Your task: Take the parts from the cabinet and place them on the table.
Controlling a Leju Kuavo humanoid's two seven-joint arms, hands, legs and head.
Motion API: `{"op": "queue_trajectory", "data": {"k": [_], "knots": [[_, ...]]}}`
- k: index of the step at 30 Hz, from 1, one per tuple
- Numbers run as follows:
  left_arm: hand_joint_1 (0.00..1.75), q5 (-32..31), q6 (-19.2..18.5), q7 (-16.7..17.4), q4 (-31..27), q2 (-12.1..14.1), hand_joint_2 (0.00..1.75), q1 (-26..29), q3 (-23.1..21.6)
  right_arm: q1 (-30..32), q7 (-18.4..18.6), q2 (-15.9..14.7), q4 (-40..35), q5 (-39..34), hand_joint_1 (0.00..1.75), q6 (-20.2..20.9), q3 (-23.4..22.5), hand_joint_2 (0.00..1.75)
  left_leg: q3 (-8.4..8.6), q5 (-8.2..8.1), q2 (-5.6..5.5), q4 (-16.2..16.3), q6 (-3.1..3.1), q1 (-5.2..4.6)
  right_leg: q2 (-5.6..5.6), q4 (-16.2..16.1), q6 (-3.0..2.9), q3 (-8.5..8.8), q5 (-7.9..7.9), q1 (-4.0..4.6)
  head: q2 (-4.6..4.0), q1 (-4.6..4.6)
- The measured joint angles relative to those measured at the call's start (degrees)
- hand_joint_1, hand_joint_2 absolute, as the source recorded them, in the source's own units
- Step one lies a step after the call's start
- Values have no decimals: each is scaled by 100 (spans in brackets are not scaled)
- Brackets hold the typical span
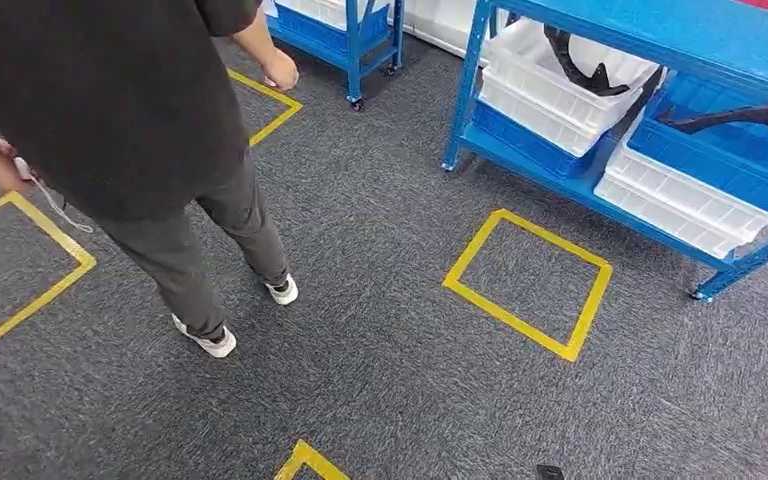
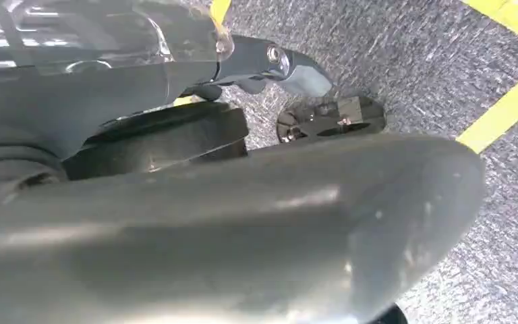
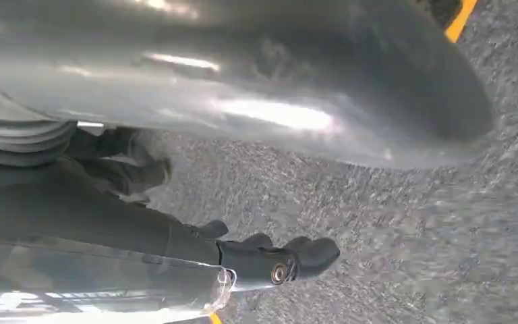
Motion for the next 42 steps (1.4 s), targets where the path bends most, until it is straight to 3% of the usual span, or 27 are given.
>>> {"op": "queue_trajectory", "data": {"k": [1,2,3,4,6,8,9,10,11,12,16,18,19,21,23,25,26,27,28,32,33,34,35,37,38,40,42], "knots": [[0,-2,7,2,0,9,0,-7,0,14,0,7,0,-7,0,0,2,0,26,-66,-327,48,-55,17,52,-97,-26,98,43,-62,0,31],[0,-7,4,-2,-11,9,0,-7,0,7,0,9,2,-11,0,0,2,0,-17,-116,-652,146,-74,30,73,-127,-42,120,49,-81,0,-27],[0,-11,4,-2,-15,9,0,-4,0,-18,0,7,2,-15,0,2,2,0,-159,-279,-822,432,-72,29,119,-130,-73,130,57,-88,0,-57],[0,-13,4,7,-13,11,0,5,0,-58,0,9,2,-15,0,6,4,0,-467,-534,-837,1001,-79,25,217,-128,-83,131,51,-97,0,-113],[0,-11,2,20,-13,20,0,13,0,-66,0,13,-2,-20,0,9,11,0,-879,-716,-793,1648,-88,25,356,-125,-105,145,36,-93,0,-168],[0,-13,2,20,-13,22,0,22,0,-44,0,15,-2,-22,0,13,44,0,-994,-438,-739,1574,-85,28,524,-121,-91,181,9,-99,0,-217],[0,-13,4,20,-13,24,0,20,0,-29,-2,17,-2,-22,0,15,50,0,-820,-49,-763,1094,-75,28,620,-113,-65,221,-18,-110,0,-232],[0,-13,4,20,-13,24,0,20,0,-29,-4,20,-4,-22,0,15,55,0,-628,258,-878,619,-72,37,692,-98,-46,248,-46,-123,0,-245],[0,-13,2,20,-13,26,0,26,2,-31,-13,22,-9,-22,0,17,57,0,-478,431,-1151,204,-61,59,759,-74,-7,250,-83,-139,0,-262],[0,-4,-4,20,-13,30,0,23,2,-57,-20,22,-7,-31,0,20,59,0,-402,326,-1408,86,-53,108,845,-30,45,220,-118,-132,0,-296],[0,22,-31,17,-15,44,0,25,2,-34,-22,33,-9,-59,0,17,79,0,-342,282,-1096,33,69,91,1136,-82,172,177,-97,-177,0,-282],[0,26,-39,15,-15,41,0,16,4,-64,-22,33,-9,-79,0,15,85,0,-277,258,-885,-1,136,77,562,256,227,28,-316,-144,0,-181],[0,28,-55,17,-15,35,0,29,4,-88,-22,20,-7,-87,0,6,85,0,-256,236,-769,-1,166,62,395,678,259,-187,-532,-149,0,-127],[0,42,-55,20,-13,50,0,42,4,-100,-22,20,-9,-87,0,7,87,0,-227,187,-558,0,191,39,329,1591,292,-684,-900,-168,0,-94],[0,46,-55,20,-13,52,0,35,4,-45,-20,31,-7,-96,0,7,92,0,-191,146,-414,2,191,24,322,1853,300,-857,-848,-180,0,-57],[0,46,-57,20,-13,44,0,32,7,-3,-20,20,-7,-96,0,4,94,0,-115,92,-313,1,175,12,305,1142,257,-526,-312,-172,0,-9],[0,46,-59,20,-15,39,0,27,7,1,-20,15,-7,-96,0,2,96,0,-62,63,-270,-1,163,9,219,554,207,-238,5,-156,0,9],[0,46,-61,17,-15,35,0,25,7,-1,-20,2,-4,-98,0,0,96,0,-27,39,-237,-4,155,5,102,168,161,-55,153,-131,0,24],[0,46,-63,17,-15,17,0,17,7,-19,-20,-11,-4,-98,0,-2,96,0,-17,15,-202,-19,119,-18,-113,23,107,39,3,-45,0,6],[0,46,-63,15,-13,11,0,4,11,-12,-20,-37,-7,-105,0,-9,98,0,54,-10,-35,-69,24,-16,54,-34,27,27,1,-30,0,0],[0,46,-63,15,-13,13,0,5,13,-15,-20,-31,-9,-105,0,-11,101,0,89,-74,-205,-51,-25,-1,86,-145,-9,139,53,-111,0,42],[0,46,-77,6,-15,13,0,2,17,-11,-20,-31,-7,-107,0,-28,101,0,50,-142,-636,82,-52,11,124,-192,-15,173,56,-118,0,-20],[0,48,-98,7,-15,11,0,4,24,-38,-18,-33,-9,-100,0,-31,101,0,-188,-381,-804,526,-63,26,151,-200,-65,182,67,-122,0,-88],[0,55,-103,11,-13,17,0,7,26,-60,-15,-33,-9,-87,0,-28,107,0,-746,-737,-799,1480,-86,27,251,-196,-93,193,47,-118,0,-175],[0,55,-103,13,-13,17,0,9,26,-57,-11,-33,-9,-87,0,-26,114,0,-926,-748,-774,1721,-93,26,286,-192,-98,208,36,-115,0,-201],[0,63,-103,13,-13,22,0,23,26,-43,-9,-33,-9,-87,0,-26,140,0,-927,-319,-720,1425,-103,33,352,-182,-65,265,-19,-125,0,-236],[0,63,-103,15,-13,28,0,24,28,-47,-9,-31,-11,-87,0,-24,146,0,-512,380,-722,370,-105,58,400,-131,-2,348,-110,-156,0,-276]]}}
